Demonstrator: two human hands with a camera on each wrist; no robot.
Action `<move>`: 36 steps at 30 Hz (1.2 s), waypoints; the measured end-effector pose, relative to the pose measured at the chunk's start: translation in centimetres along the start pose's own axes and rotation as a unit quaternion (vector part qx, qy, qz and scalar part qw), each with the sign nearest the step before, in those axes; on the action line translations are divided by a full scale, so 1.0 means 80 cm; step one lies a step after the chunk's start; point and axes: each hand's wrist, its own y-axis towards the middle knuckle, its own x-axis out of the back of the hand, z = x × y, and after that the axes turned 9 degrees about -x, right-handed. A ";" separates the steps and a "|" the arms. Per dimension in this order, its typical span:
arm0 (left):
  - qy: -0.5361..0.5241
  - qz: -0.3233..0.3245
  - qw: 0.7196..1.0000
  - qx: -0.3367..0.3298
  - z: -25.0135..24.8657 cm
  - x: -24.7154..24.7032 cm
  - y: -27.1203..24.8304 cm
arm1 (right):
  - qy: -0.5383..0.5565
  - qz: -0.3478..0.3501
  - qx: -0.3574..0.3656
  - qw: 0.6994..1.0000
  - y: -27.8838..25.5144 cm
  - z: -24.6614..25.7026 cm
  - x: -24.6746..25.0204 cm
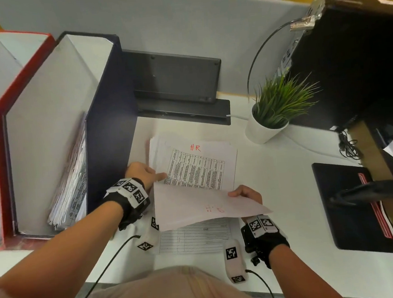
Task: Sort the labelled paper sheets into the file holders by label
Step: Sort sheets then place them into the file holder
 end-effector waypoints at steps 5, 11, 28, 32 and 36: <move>0.057 -0.024 0.996 -0.057 -0.005 -0.003 -0.003 | -0.004 0.010 -0.034 0.999 0.004 0.001 0.000; 0.112 -0.018 0.987 -0.116 0.004 -0.006 -0.007 | -0.077 0.021 0.007 0.997 -0.007 0.005 0.003; -0.224 -0.076 0.953 -0.190 0.006 -0.015 -0.039 | -0.247 -0.087 0.181 0.948 -0.003 -0.007 0.001; -0.366 -0.020 0.922 -0.123 0.004 -0.012 -0.038 | -0.234 -0.074 0.225 0.943 -0.008 -0.004 -0.001; -0.422 0.020 0.903 -0.077 0.006 -0.009 -0.034 | -0.324 -0.043 0.217 0.920 -0.009 0.002 -0.002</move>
